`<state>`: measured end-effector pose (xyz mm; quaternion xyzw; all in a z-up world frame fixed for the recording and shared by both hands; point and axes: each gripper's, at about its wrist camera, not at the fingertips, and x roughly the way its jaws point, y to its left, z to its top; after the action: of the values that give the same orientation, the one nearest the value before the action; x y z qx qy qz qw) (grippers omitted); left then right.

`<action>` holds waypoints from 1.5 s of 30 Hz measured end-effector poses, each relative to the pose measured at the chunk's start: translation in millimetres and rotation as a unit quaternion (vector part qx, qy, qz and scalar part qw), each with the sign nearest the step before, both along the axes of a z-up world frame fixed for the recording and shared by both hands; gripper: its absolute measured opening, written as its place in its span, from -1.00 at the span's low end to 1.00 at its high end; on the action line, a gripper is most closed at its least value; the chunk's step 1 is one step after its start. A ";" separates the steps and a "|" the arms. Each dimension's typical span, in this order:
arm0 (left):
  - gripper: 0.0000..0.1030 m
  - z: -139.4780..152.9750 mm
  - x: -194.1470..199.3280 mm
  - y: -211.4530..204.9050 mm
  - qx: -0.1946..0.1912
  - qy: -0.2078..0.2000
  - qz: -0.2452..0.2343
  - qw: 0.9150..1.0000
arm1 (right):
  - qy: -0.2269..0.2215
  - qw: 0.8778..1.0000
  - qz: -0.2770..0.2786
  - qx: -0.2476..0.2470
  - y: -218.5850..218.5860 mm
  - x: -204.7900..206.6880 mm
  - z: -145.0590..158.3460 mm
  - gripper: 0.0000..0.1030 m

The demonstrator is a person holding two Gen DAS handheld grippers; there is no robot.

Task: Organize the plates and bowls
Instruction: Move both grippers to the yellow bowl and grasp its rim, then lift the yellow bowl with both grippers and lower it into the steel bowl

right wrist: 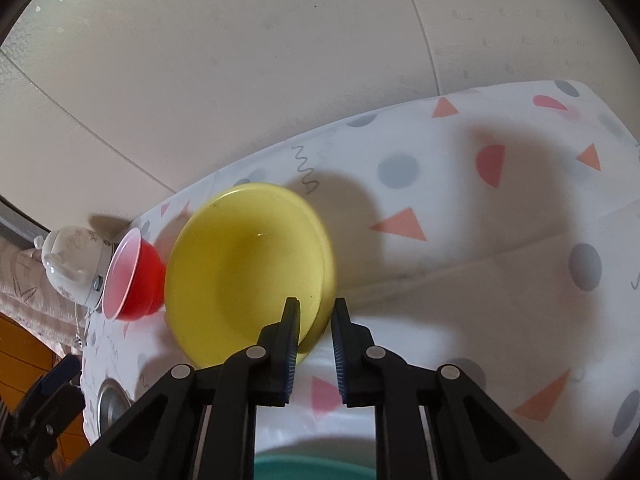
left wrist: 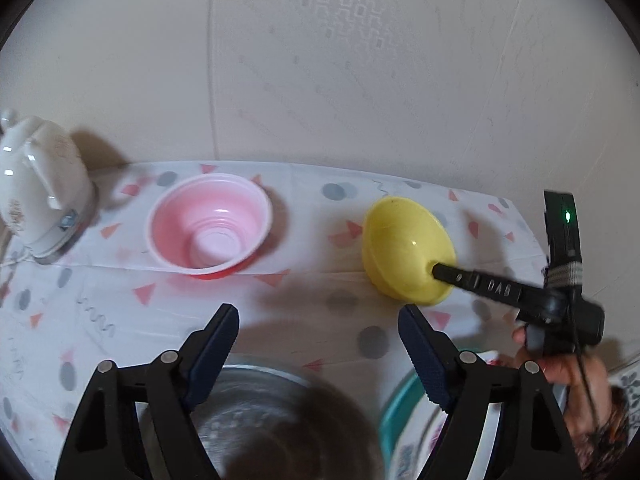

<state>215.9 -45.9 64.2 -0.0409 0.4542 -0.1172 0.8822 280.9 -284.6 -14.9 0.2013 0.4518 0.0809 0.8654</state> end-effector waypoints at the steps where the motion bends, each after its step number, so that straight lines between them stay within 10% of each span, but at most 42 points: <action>1: 0.62 -0.3 2.8 -5.1 -0.001 0.002 -0.003 1.000 | 0.000 1.000 0.002 -0.001 -1.5 -2.5 -0.5 -0.70; 10: 0.57 -16.7 30.2 -37.4 0.005 0.030 -0.010 0.999 | -0.010 1.000 0.018 -0.018 1.5 -11.2 -3.2 -0.70; 29: -0.75 -60.3 65.2 -70.5 -0.004 0.092 -0.024 0.995 | -0.014 0.999 0.020 0.021 -13.3 -12.9 -12.1 -0.69; 45: -0.81 -46.5 29.7 -60.5 0.009 0.065 -0.031 0.997 | -0.038 0.999 0.021 0.026 -10.6 -39.3 3.5 -0.78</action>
<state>245.6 -106.4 17.7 -0.0267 0.5123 -0.1373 0.8473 241.6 -295.2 -11.3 0.2106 0.4203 0.1183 0.8746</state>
